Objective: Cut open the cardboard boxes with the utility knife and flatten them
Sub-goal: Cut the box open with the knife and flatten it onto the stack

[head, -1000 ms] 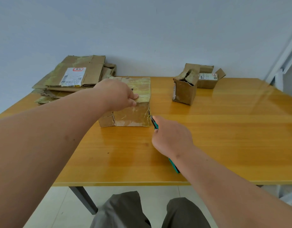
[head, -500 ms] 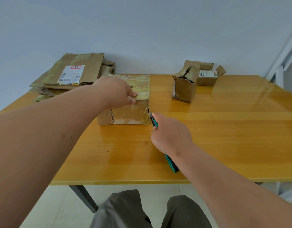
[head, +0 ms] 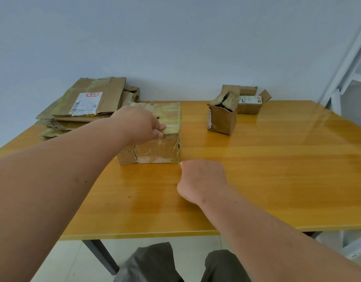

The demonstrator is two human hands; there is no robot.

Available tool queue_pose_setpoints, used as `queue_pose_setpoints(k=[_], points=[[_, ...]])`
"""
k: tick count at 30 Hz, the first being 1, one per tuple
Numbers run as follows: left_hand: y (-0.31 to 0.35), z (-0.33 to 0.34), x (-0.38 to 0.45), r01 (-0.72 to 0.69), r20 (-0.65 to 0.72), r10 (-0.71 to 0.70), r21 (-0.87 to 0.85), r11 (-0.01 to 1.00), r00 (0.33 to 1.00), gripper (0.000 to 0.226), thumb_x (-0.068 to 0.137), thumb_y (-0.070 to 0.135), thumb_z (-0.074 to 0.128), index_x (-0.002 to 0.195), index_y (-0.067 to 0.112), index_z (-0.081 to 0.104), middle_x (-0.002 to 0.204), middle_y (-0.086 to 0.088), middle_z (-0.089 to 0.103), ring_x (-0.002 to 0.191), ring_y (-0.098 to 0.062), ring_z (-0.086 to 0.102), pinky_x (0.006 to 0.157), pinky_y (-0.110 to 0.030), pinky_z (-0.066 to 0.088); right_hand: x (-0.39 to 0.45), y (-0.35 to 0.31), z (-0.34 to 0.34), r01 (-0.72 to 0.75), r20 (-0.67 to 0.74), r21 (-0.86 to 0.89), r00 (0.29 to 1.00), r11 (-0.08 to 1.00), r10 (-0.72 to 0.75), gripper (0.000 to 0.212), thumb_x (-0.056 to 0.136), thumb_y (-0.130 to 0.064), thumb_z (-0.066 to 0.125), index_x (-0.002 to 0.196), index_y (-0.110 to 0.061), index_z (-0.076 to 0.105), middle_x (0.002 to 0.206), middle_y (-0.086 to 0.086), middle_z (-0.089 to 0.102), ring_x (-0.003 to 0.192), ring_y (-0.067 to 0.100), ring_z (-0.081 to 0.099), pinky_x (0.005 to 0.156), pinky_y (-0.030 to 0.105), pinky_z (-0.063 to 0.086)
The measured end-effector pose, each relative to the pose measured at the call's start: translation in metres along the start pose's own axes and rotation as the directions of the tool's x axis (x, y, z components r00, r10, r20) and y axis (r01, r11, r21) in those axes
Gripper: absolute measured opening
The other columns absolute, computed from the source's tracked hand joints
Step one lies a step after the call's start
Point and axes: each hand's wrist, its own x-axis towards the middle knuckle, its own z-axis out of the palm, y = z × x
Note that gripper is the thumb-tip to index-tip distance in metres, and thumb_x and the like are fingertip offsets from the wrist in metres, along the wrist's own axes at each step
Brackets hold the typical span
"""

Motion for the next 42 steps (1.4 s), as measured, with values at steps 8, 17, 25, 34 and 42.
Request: queue_pose_setpoints(k=[8, 17, 25, 34, 42], points=[[0.001, 0.0, -0.001, 0.008, 0.01, -0.008, 0.028, 1.0, 1.0, 0.043, 0.097, 0.056, 0.038, 0.138, 0.044, 0.047, 0.133, 0.007, 0.059, 0.119, -0.02, 0.054, 0.072, -0.029, 0.035, -0.001, 0.013, 0.0, -0.042, -0.034, 0.157, 0.998, 0.987, 0.048, 0.016, 0.084, -0.016, 0.046, 0.074, -0.026, 0.041, 0.069, -0.006, 0.054, 0.061, 0.012, 0.051, 0.053, 0.029, 0.031], [0.001, -0.001, 0.0, 0.001, 0.015, -0.002, 0.029, 1.0, 1.0, 0.043, 0.098, 0.056, 0.038, 0.139, 0.044, 0.046, 0.135, 0.007, 0.057, 0.12, -0.02, 0.053, 0.072, -0.029, 0.035, 0.004, 0.014, 0.006, 0.023, -0.207, 0.159, 0.978, 0.987, 0.01, 0.009, 0.087, -0.018, 0.046, 0.092, -0.027, 0.046, 0.065, -0.009, 0.051, 0.059, 0.011, 0.052, 0.055, 0.031, 0.032], [0.001, 0.0, 0.0, -0.001, -0.002, 0.001, 0.005, 1.0, 1.0, 0.043, 0.097, 0.056, 0.04, 0.137, 0.044, 0.048, 0.132, 0.006, 0.059, 0.118, -0.02, 0.055, 0.074, -0.03, 0.036, 0.002, 0.016, 0.006, 0.052, -0.223, 0.169, 0.975, 0.984, -0.013, 0.015, 0.089, -0.02, 0.045, 0.1, -0.024, 0.053, 0.066, -0.011, 0.05, 0.061, 0.011, 0.052, 0.058, 0.032, 0.033], [0.001, -0.001, 0.001, 0.003, 0.006, -0.003, 0.01, 1.0, 1.0, 0.044, 0.097, 0.056, 0.039, 0.137, 0.043, 0.048, 0.13, 0.006, 0.06, 0.117, -0.019, 0.056, 0.073, -0.028, 0.036, 0.002, 0.015, 0.005, 0.049, -0.229, 0.2, 0.974, 0.979, -0.002, 0.018, 0.091, -0.022, 0.045, 0.107, -0.025, 0.053, 0.065, -0.011, 0.048, 0.06, 0.008, 0.051, 0.056, 0.031, 0.036], [0.001, 0.0, 0.002, -0.002, 0.01, 0.001, 0.017, 1.0, 1.0, 0.044, 0.097, 0.055, 0.039, 0.139, 0.043, 0.046, 0.134, 0.005, 0.058, 0.121, -0.02, 0.053, 0.074, -0.03, 0.037, -0.002, 0.015, 0.0, 0.029, -0.167, 0.229, 0.986, 0.973, 0.01, 0.006, 0.091, -0.023, 0.045, 0.092, -0.029, 0.043, 0.068, -0.011, 0.051, 0.059, 0.007, 0.049, 0.05, 0.027, 0.03]])
